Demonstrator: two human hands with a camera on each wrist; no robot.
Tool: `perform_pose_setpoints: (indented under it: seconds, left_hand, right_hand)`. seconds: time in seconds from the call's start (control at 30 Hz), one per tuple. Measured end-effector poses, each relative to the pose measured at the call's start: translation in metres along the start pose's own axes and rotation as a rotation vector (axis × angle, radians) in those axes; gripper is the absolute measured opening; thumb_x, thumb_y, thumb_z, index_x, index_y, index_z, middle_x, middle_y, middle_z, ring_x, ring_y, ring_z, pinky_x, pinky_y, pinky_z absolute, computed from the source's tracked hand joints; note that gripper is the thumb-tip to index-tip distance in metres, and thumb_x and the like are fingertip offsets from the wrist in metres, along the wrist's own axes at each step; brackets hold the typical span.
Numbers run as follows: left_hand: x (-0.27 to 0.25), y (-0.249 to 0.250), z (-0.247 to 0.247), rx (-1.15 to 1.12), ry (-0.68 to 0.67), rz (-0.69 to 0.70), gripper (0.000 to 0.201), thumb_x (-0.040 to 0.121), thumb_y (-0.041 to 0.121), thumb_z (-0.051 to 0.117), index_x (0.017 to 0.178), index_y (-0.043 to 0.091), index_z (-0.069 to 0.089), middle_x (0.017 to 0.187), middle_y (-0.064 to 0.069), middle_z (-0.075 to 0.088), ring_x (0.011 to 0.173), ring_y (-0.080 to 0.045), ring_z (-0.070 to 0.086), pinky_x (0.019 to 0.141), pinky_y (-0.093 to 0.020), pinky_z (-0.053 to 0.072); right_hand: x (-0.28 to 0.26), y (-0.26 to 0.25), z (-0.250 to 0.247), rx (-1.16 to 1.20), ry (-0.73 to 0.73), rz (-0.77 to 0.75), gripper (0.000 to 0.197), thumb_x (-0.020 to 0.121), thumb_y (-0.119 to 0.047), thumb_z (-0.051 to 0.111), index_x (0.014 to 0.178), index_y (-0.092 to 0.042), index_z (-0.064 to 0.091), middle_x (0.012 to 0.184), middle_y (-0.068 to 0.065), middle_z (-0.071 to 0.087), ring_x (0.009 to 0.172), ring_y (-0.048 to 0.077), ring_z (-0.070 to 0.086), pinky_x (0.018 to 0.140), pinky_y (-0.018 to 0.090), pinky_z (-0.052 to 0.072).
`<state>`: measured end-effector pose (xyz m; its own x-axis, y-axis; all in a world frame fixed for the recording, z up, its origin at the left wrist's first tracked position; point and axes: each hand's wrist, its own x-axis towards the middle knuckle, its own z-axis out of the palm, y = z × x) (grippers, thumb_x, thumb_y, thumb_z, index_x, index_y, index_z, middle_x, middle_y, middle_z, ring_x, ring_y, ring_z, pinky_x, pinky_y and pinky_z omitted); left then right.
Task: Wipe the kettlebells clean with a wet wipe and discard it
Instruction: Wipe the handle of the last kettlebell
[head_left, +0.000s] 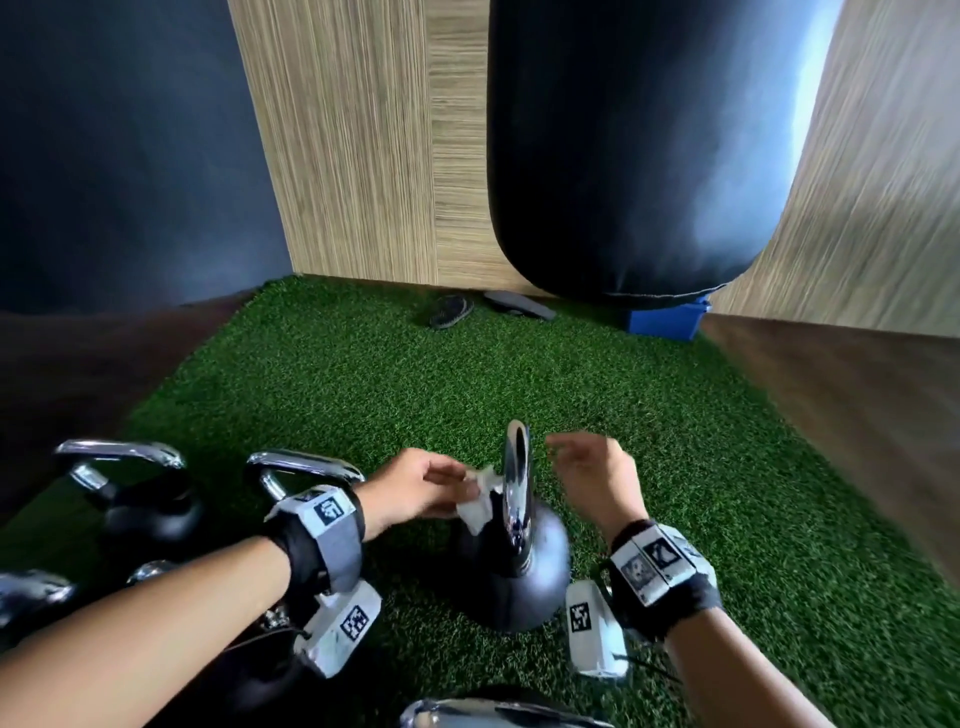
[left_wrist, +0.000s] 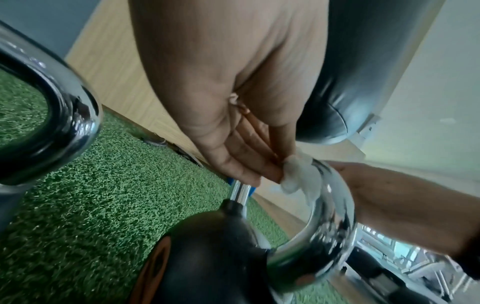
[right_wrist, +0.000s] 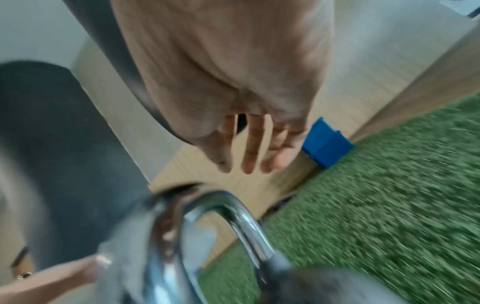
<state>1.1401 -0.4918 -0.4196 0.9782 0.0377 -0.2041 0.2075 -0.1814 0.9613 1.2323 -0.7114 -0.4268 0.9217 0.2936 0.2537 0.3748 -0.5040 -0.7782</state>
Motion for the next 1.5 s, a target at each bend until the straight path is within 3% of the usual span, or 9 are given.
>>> perform_pose_setpoints:
  seconds: [0.3, 0.47, 0.63, 0.83, 0.9, 1.03, 1.17, 1.37, 1.5]
  left_hand:
    - [0.000, 0.025, 0.011, -0.356, -0.010, 0.040, 0.043, 0.073, 0.018, 0.080, 0.110, 0.003, 0.066, 0.106, -0.011, 0.076, 0.090, -0.018, 0.074, 0.079, -0.028, 0.061]
    - [0.002, 0.030, 0.023, -0.337, 0.022, 0.063, 0.038, 0.062, 0.033, 0.087, 0.090, 0.013, 0.071, 0.098, -0.011, 0.077, 0.085, -0.019, 0.074, 0.084, -0.034, 0.062]
    - [0.005, 0.020, 0.018, 0.105, 0.188, 0.129, 0.020, 0.087, 0.035, 0.076, 0.106, 0.030, 0.073, 0.102, 0.009, 0.076, 0.096, -0.017, 0.072, 0.086, -0.036, 0.058]
    - [0.015, -0.039, 0.053, 0.982, -0.140, -0.009, 0.146, 0.050, 0.081, 0.077, 0.160, 0.022, 0.000, 0.169, -0.005, 0.005, 0.154, -0.030, 0.012, 0.124, -0.051, 0.023]
    - [0.017, -0.055, 0.079, 1.030, -0.127, 0.051, 0.129, 0.058, 0.094, 0.059, 0.159, 0.030, 0.010, 0.169, -0.004, 0.002, 0.154, -0.035, 0.003, 0.124, -0.059, 0.013]
    - [0.021, -0.068, 0.097, 0.919, 0.123, 0.133, 0.098, 0.081, 0.078, 0.049, 0.157, 0.031, 0.009, 0.161, 0.004, 0.015, 0.150, -0.025, 0.015, 0.125, -0.052, 0.012]
    - [0.025, -0.073, 0.088, 0.914, 0.109, 0.240, 0.074, 0.090, 0.060, 0.049, 0.152, 0.033, 0.017, 0.156, -0.001, 0.029, 0.147, -0.022, 0.021, 0.124, -0.054, 0.015]
    - [0.032, -0.071, 0.045, 0.593, -0.139, 0.338, 0.085, 0.079, 0.051, 0.080, 0.131, 0.075, 0.017, 0.134, 0.055, 0.034, 0.128, 0.028, 0.031, 0.106, 0.003, 0.023]
    - [0.045, -0.086, 0.040, 0.630, -0.125, 0.204, 0.119, 0.061, 0.073, 0.082, 0.154, 0.042, 0.014, 0.155, 0.023, 0.032, 0.144, 0.002, 0.030, 0.123, -0.031, 0.027]
  right_hand:
    - [-0.022, -0.059, -0.022, 0.431, -0.329, -0.130, 0.043, 0.076, 0.008, 0.075, 0.117, 0.010, 0.063, 0.108, 0.014, 0.071, 0.064, -0.005, 0.067, 0.059, 0.012, 0.053]
    - [-0.031, -0.069, -0.032, 0.291, -0.182, -0.157, 0.031, 0.075, -0.010, 0.082, 0.105, -0.008, 0.075, 0.089, 0.005, 0.077, 0.076, 0.025, 0.073, 0.066, 0.032, 0.059]
    - [-0.030, -0.062, -0.031, 0.461, -0.059, -0.099, 0.018, 0.083, 0.008, 0.068, 0.099, 0.017, 0.068, 0.090, 0.030, 0.071, 0.071, 0.043, 0.066, 0.063, 0.038, 0.054]
    - [-0.015, -0.016, -0.018, 0.414, -0.047, 0.114, 0.007, 0.087, 0.004, 0.066, 0.091, 0.008, 0.062, 0.073, 0.017, 0.061, 0.066, 0.030, 0.052, 0.064, 0.037, 0.046]
    - [-0.012, -0.001, -0.010, 0.439, -0.044, 0.207, 0.035, 0.086, -0.001, 0.068, 0.116, 0.002, 0.050, 0.084, 0.020, 0.065, 0.076, 0.037, 0.059, 0.072, 0.046, 0.052]
    - [-0.003, 0.020, 0.000, 0.272, -0.005, 0.300, 0.028, 0.086, -0.015, 0.072, 0.103, -0.016, 0.050, 0.100, 0.012, 0.067, 0.091, 0.030, 0.064, 0.085, 0.041, 0.055]
    - [0.008, 0.028, 0.022, 0.460, 0.009, 0.362, 0.036, 0.087, 0.009, 0.060, 0.110, -0.008, 0.039, 0.101, 0.009, 0.050, 0.096, 0.027, 0.050, 0.079, 0.030, 0.050]
    - [0.016, 0.040, 0.042, 0.319, 0.007, 0.366, 0.025, 0.083, -0.010, 0.074, 0.069, -0.012, 0.053, 0.080, 0.004, 0.059, 0.083, 0.024, 0.058, 0.084, 0.042, 0.051]
    - [0.015, 0.046, 0.047, 0.133, 0.051, 0.368, 0.009, 0.081, -0.025, 0.079, 0.077, -0.017, 0.077, 0.069, -0.003, 0.070, 0.062, 0.012, 0.062, 0.057, 0.022, 0.050]
